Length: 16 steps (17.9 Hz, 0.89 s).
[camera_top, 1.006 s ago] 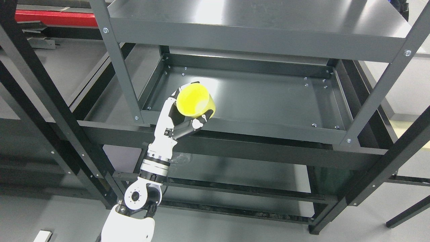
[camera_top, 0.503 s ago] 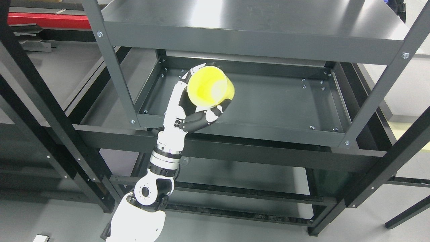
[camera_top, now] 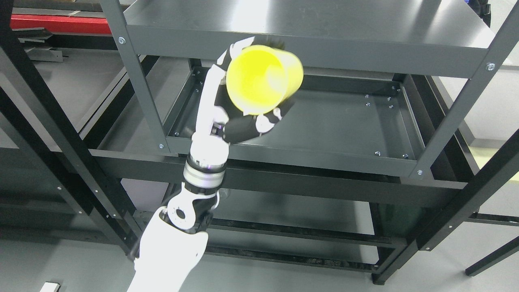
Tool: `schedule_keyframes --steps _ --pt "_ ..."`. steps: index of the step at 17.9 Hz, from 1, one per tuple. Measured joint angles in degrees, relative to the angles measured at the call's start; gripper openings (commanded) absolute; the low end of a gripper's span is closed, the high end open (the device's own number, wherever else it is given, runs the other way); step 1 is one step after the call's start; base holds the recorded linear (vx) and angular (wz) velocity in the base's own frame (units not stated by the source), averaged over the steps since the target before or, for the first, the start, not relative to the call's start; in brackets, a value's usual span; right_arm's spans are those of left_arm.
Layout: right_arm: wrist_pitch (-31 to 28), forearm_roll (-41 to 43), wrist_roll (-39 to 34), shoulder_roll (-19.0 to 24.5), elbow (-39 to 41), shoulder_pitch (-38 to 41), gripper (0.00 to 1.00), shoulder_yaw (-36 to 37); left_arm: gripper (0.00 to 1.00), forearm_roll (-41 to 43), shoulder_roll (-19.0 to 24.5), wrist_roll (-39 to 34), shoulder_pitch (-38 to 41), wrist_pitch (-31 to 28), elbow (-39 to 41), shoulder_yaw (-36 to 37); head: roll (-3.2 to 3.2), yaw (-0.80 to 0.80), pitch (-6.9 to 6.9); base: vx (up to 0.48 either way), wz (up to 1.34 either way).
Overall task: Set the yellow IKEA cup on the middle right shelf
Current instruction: 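Raise the cup with the left hand up onto the shelf level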
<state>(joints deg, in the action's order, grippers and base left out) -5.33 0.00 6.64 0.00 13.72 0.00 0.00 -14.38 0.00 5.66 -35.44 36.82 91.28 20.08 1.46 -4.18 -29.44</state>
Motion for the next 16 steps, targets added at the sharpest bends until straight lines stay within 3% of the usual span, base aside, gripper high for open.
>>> schedule_keyframes --steps 3,7,12,16 --pt "0.0 0.0 0.0 0.0 0.0 0.0 0.99 0.0 0.0 -0.66 0.0 -4.08 -3.67 -5.49 0.38 1.06 0.0 0.0 0.0 0.018 -0.01" --pt "0.0 0.0 0.0 0.0 0.0 0.0 0.99 0.0 0.0 -3.35 0.0 -10.89 -9.47 -17.67 0.71 2.13 0.0 0.0 0.0 0.032 -0.01" --pt "0.0 0.0 0.0 0.0 0.0 0.02 0.99 0.0 0.0 -13.68 0.0 -16.65 -17.38 -33.98 1.07 4.89 0.0 0.0 0.0 0.044 0.02" --pt "0.0 0.0 0.0 0.0 0.0 0.01 0.99 0.0 0.0 -24.4 0.0 -21.59 -23.6 -40.91 0.66 8.27 0.0 0.0 0.0 0.084 0.1"
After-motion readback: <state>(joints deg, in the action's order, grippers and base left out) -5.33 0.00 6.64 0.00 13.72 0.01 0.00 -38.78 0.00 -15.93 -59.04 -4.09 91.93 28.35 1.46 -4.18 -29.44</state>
